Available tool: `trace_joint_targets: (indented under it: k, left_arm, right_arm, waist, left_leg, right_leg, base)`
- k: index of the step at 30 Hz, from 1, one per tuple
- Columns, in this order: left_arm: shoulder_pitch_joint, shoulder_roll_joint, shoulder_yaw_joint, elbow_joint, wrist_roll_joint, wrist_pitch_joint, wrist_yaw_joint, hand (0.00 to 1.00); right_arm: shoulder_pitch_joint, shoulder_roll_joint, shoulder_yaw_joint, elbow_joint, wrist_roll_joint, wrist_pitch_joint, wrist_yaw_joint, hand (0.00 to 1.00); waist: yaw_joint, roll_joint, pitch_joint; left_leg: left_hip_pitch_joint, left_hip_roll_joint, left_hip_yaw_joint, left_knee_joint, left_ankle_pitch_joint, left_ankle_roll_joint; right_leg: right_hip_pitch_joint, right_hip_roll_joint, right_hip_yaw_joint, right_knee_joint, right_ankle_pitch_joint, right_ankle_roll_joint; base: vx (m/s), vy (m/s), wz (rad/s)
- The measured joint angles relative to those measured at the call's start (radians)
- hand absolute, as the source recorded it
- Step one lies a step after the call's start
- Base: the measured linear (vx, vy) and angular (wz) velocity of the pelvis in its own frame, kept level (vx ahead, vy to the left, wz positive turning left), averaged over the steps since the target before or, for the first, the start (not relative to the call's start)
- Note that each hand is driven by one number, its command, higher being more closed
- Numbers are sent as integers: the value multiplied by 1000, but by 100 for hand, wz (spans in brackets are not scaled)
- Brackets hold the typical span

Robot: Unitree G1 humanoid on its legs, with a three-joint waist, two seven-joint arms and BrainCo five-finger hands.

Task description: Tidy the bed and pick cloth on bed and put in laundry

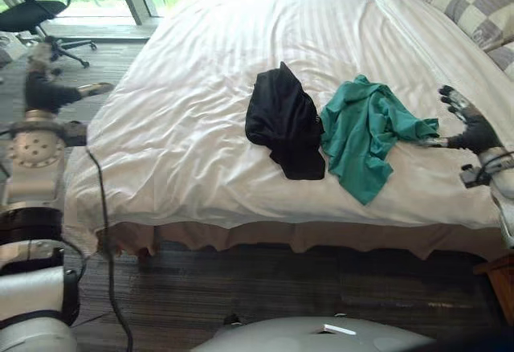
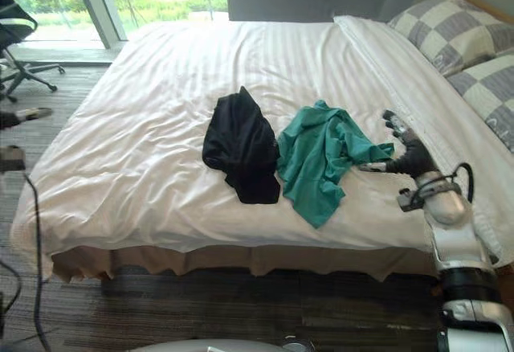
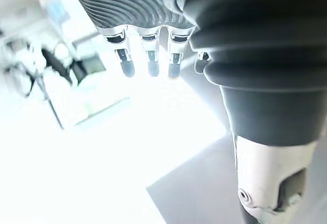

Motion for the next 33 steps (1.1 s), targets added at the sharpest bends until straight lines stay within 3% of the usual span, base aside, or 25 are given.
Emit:
trace_joint_targets:
  k: [5, 9, 13, 17, 19, 23, 29, 33]
  left_arm:
    - [-93, -115, -75, 92, 100, 28, 4, 0]
    - [-144, -125, -106, 112, 151, 40, 12, 0]
    - [-260, -129, -131, 182, 173, 62, 40, 0]
    - [-381, -128, -181, 240, 193, 78, 94, 0]
    - [-441, -128, -200, 255, 230, 101, 129, 0]
    - [-520, -129, -214, 256, 250, 149, 171, 0]
    - [-648, -182, -232, 257, 250, 215, 208, 0]
    - [-708, -221, -268, 257, 250, 245, 212, 0]
  right_arm:
    - [-128, 87, 73, 54, 2, 13, -6, 0]
    - [-105, 141, 100, 54, 3, 42, -6, 0]
    - [-96, 146, 96, 51, 37, 52, -14, 0]
    - [-120, 147, 97, 51, 79, 52, -24, 0]
    - [-167, 147, 96, 47, 115, 50, -33, 0]
    - [-175, 147, 98, -9, 137, 40, -52, 0]
    - [-174, 148, 135, -164, 160, 36, -79, 0]
    - [-165, 150, 136, -240, 168, 35, -106, 0]
  waist:
    - [-5, 10, 45]
    - [-25, 21, 83]
    - [-37, 25, 135]
    - [-39, 5, 209]
    - [-51, 4, 272]
    - [-70, 8, 335]
    - [-113, 2, 373]
    - [-122, -3, 385]
  left_leg:
    - [23, 26, 71, 0, 21, 0]
    - [33, 37, 109, 0, 21, 0]
    - [1, 55, 148, -5, 10, -6]
    - [-67, 55, 171, -6, 29, -1]
    - [-103, 48, 196, -6, 38, -1]
    - [-152, 49, 240, -6, 63, 7]
    - [-204, 59, 294, -1, 67, 2]
    - [-225, 73, 314, 0, 69, -4]
  right_leg:
    - [-14, 32, 62, -2, 20, -30]
    - [-18, 47, 96, -9, 27, -33]
    - [-66, 68, 123, -20, 52, -37]
    - [-148, 71, 154, -22, 93, -38]
    - [-196, 69, 183, -33, 125, -33]
    - [-270, 76, 227, -38, 165, -23]
    - [-372, 89, 259, -3, 173, -24]
    - [-421, 105, 266, 32, 156, -34]
  base:
    - [-49, -34, -35]
    - [-83, -8, -20]
    - [-130, 16, -15]
    - [-164, 15, -18]
    - [-135, 17, -30]
    - [-51, -11, -30]
    - [13, -24, -23]
    - [10, -38, -10]
